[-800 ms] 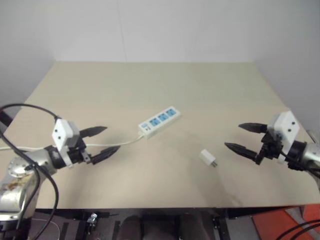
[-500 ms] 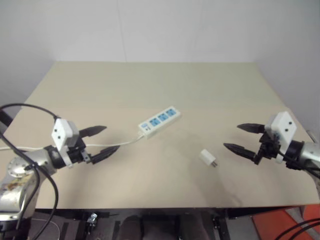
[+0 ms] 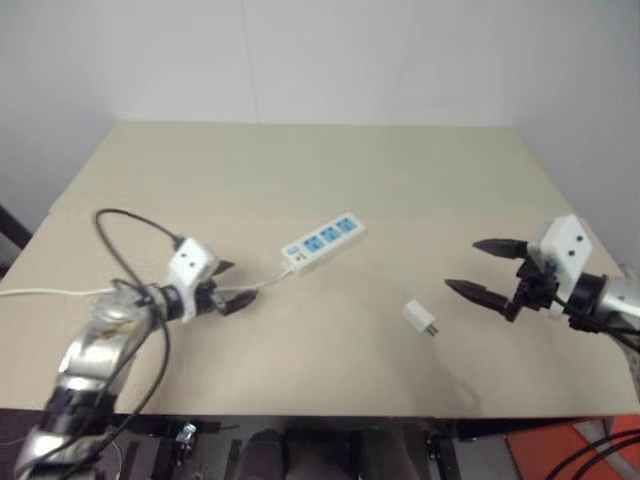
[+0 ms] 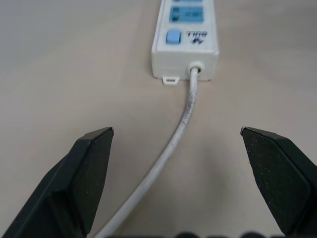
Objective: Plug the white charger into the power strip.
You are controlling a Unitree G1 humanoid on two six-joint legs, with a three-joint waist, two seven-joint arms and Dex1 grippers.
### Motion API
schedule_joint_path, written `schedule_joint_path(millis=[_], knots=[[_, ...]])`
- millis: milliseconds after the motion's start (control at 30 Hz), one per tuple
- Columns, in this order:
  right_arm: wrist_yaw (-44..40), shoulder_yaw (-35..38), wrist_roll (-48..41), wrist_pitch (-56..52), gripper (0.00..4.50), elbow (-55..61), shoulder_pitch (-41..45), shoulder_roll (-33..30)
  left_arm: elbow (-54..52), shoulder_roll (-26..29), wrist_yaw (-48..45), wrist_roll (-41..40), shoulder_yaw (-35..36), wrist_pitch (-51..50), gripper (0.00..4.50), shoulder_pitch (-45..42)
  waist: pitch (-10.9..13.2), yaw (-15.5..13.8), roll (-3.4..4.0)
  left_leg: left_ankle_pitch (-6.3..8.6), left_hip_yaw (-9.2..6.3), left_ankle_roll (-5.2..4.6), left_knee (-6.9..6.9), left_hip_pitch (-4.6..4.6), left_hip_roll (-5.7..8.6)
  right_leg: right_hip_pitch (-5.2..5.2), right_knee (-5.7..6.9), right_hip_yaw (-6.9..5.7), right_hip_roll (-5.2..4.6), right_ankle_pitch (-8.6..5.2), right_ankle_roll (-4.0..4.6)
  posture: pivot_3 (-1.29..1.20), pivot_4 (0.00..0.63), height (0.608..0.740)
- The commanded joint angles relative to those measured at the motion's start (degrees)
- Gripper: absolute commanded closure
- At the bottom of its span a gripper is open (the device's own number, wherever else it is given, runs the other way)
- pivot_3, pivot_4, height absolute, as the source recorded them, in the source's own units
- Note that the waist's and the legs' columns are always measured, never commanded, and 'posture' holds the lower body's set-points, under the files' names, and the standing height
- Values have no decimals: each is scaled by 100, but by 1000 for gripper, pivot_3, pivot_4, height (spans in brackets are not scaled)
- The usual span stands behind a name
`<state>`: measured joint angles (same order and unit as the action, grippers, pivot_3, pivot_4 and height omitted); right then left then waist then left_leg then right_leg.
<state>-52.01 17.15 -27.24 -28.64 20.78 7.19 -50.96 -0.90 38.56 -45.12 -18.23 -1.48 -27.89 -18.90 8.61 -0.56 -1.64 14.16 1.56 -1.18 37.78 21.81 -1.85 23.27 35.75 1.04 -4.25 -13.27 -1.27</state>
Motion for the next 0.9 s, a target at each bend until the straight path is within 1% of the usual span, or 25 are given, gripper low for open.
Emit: schedule_joint_path(millis=[33,133,233,333,500,567,633,700,800,900], knots=[[69,30,-34,117,0,124,137,40,760,-294,-39,327,-323,207,195,-602,0,-2,0,0,0,0,0,1,1,0,0,0,0,0,0,0,150,740],[74,10,-39,116,0,138,175,48,1276,-504,-195,568,-601,377,887,-933,0,7,0,0,-2,0,1,4,2,1,0,-1,-2,1,-1,0,150,740],[67,22,-47,111,0,154,182,42,1453,-595,-377,642,-720,416,1878,-1042,0,34,-1,1,-2,-1,1,7,2,2,0,0,-1,1,-1,0,150,740],[48,21,-38,128,0,155,178,29,1526,-573,-515,767,-795,475,2863,-973,0,38,0,1,-3,-2,2,6,2,3,3,-1,-1,1,-1,0,150,740],[16,-27,-26,161,0,137,205,37,1338,-515,-723,775,-765,545,4479,-763,0,38,0,1,-3,-1,5,-1,2,-1,8,0,-3,0,-2,0,150,740],[4,-64,-21,174,0,134,222,48,1027,-430,-891,635,-659,615,4494,-530,0,52,0,1,-3,-1,5,-2,2,-2,8,0,-3,0,-2,0,150,740],[-22,-74,-37,184,0,133,224,48,601,-158,-1270,485,-501,986,4494,-34,-1,98,1,1,-2,-2,4,-1,-1,0,7,2,-3,0,-2,0,150,740],[-40,-85,-34,199,0,127,211,47,392,106,-1624,426,-394,1403,4494,375,-1,128,2,4,-2,-7,1,-2,-4,0,5,3,-4,0,-2,0,150,740],[-35,-153,6,236,0,95,213,71,384,535,-2066,204,42,1925,4494,1029,-1,145,3,5,-1,-8,-1,-5,-8,3,7,3,-5,-1,0,0,150,740],[-6,-243,18,243,0,74,274,105,562,780,-2128,251,242,2229,4494,1277,-1,126,3,5,0,-8,0,-12,-8,1,12,2,-7,-3,2,0,150,740]])
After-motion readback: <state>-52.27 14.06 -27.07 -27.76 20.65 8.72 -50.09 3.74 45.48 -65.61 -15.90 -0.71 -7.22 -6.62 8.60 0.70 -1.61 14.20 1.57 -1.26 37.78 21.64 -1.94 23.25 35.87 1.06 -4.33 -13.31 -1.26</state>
